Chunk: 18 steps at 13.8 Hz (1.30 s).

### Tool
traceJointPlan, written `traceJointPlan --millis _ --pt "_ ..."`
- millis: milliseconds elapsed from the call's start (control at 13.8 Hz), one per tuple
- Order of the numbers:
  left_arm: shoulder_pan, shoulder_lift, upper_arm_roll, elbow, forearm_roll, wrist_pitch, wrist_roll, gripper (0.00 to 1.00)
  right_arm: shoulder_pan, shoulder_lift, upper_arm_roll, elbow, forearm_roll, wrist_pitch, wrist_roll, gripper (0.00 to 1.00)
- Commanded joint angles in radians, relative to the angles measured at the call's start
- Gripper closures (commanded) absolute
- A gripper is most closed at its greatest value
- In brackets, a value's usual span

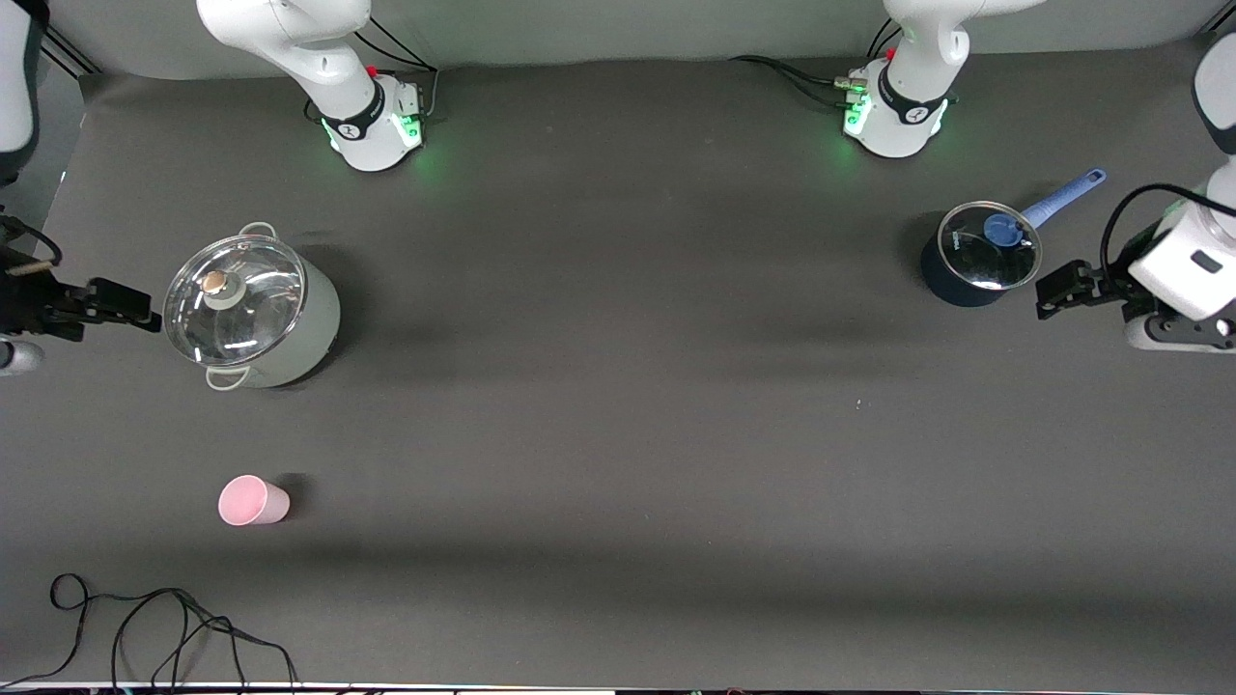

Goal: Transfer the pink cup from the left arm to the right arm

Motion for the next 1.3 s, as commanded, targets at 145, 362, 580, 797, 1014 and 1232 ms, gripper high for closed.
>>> traceJointPlan --millis 145,362,580,797,1014,1232 --pt "-0.047 -0.045 0.028 -0.008 0.005 -0.03 0.061 0.0 -0.1 -0.091 0.094 -0.11 -0.02 0.055 0.033 0.0" --pt "-0.049 0.004 0.034 0.049 0.006 0.024 0.174 0.0 -0.11 -0.091 0.133 -0.105 -0.02 0.062 0.136 0.0" --pt "-0.05 0.002 0.048 0.046 -0.001 0.029 0.166 0.0 -0.108 -0.093 0.133 -0.099 -0.02 0.056 0.129 0.0" --pt "-0.038 0.009 0.048 0.037 -0.001 0.018 0.171 0.0 -0.099 -0.093 0.127 -0.098 -0.02 0.052 0.126 0.0" --pt "-0.04 0.015 0.047 0.035 -0.001 0.018 0.18 0.0 -0.097 -0.091 0.127 -0.098 -0.021 0.038 0.124 0.0" --pt "-0.044 0.017 0.043 0.037 -0.001 0.018 0.169 0.0 -0.097 -0.091 0.125 -0.098 -0.035 0.01 0.097 0.0"
